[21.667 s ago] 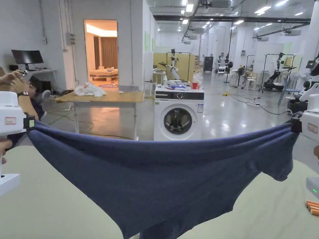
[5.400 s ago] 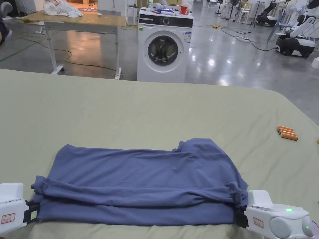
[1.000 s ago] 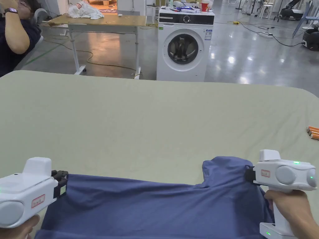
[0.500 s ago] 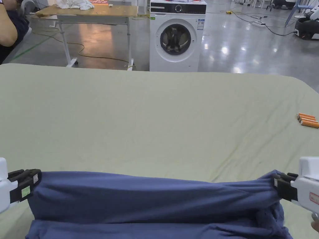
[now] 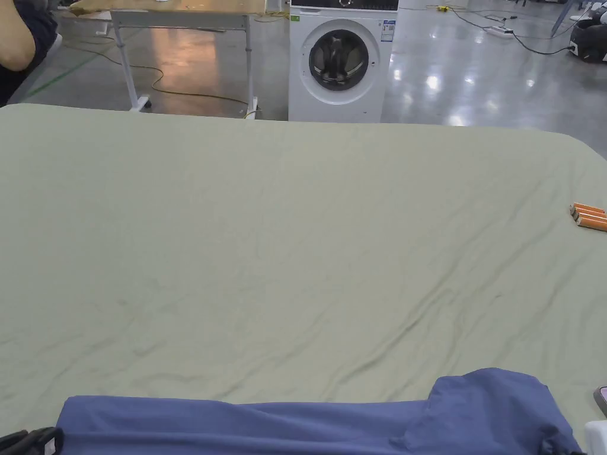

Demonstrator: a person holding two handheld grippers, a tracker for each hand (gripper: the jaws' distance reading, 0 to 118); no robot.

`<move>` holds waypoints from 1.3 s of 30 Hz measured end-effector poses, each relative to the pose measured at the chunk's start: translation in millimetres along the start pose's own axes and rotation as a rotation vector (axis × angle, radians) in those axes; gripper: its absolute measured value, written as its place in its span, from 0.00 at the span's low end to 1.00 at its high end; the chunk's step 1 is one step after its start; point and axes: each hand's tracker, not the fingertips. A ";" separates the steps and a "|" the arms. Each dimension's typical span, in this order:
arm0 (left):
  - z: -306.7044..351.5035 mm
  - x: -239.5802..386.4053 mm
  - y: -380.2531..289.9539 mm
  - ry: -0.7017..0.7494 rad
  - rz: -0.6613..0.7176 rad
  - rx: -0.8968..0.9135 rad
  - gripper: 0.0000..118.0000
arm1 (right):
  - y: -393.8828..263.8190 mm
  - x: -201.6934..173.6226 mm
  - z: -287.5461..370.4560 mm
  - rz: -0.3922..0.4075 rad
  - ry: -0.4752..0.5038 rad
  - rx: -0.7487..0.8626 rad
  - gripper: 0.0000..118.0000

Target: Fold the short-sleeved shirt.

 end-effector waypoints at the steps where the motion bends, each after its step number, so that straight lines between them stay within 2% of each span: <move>1: -3.6 1.3 -3.8 0.010 -0.010 -0.017 0.00 | -4.4 -1.4 -6.0 -0.004 0.001 -0.010 0.02; 7: -19.3 13.7 -11.1 0.067 -0.074 -0.058 0.00 | -13.2 -6.1 -27.6 -0.019 -0.005 -0.004 0.02; 10: -14.9 18.6 -3.5 0.083 -0.069 -0.063 0.04 | -10.3 -8.6 -24.1 0.004 -0.017 -0.004 0.08; 11: -13.3 19.4 -1.1 0.080 -0.068 -0.062 0.08 | -8.2 -10.7 -19.7 0.014 -0.022 -0.006 0.15; 13: -7.5 25.3 6.0 0.090 -0.076 -0.040 0.17 | -1.8 -18.6 -3.8 0.042 -0.049 -0.005 0.37; 14: -2.5 30.9 11.6 0.105 -0.091 -0.014 0.28 | 2.4 -23.5 4.0 0.064 -0.091 0.006 0.57; 15: 1.1 35.4 16.5 0.117 -0.104 0.008 0.37 | 6.5 -27.1 10.7 0.083 -0.113 0.024 0.66; 16: 4.8 41.0 22.3 0.122 -0.115 0.041 0.43 | 11.8 -30.8 20.1 0.105 -0.125 0.053 0.67; 18: 7.6 50.0 33.6 0.112 -0.126 0.086 0.47 | 22.6 -37.8 31.5 0.130 -0.157 0.088 0.67; 21: 9.4 66.1 53.0 0.088 -0.131 0.164 0.47 | 40.7 -46.3 42.8 0.101 -0.183 0.187 0.67; 26: 6.8 105.1 85.4 0.080 -0.151 0.300 0.46 | 73.1 -67.0 36.1 -0.029 -0.148 0.454 0.67; 31: 3.8 132.1 102.8 0.109 -0.181 0.449 0.42 | 102.3 -101.9 29.3 -0.106 -0.118 0.655 0.66; 33: 8.3 141.8 106.2 0.124 -0.185 0.504 0.36 | 111.0 -114.7 30.1 -0.128 -0.098 0.723 0.58; 34: 8.9 143.3 107.9 0.125 -0.181 0.532 0.31 | 114.8 -121.5 31.5 -0.125 -0.102 0.749 0.50; 37: 15.9 148.9 109.5 0.150 -0.175 0.589 0.25 | 121.8 -136.5 33.5 -0.111 -0.106 0.822 0.38; 38: 17.1 149.1 109.5 0.169 -0.175 0.599 0.16 | 123.3 -139.6 33.7 -0.108 -0.111 0.836 0.20; 39: 19.7 149.5 109.0 0.184 -0.171 0.614 0.08 | 124.4 -141.5 34.0 -0.108 -0.104 0.846 0.08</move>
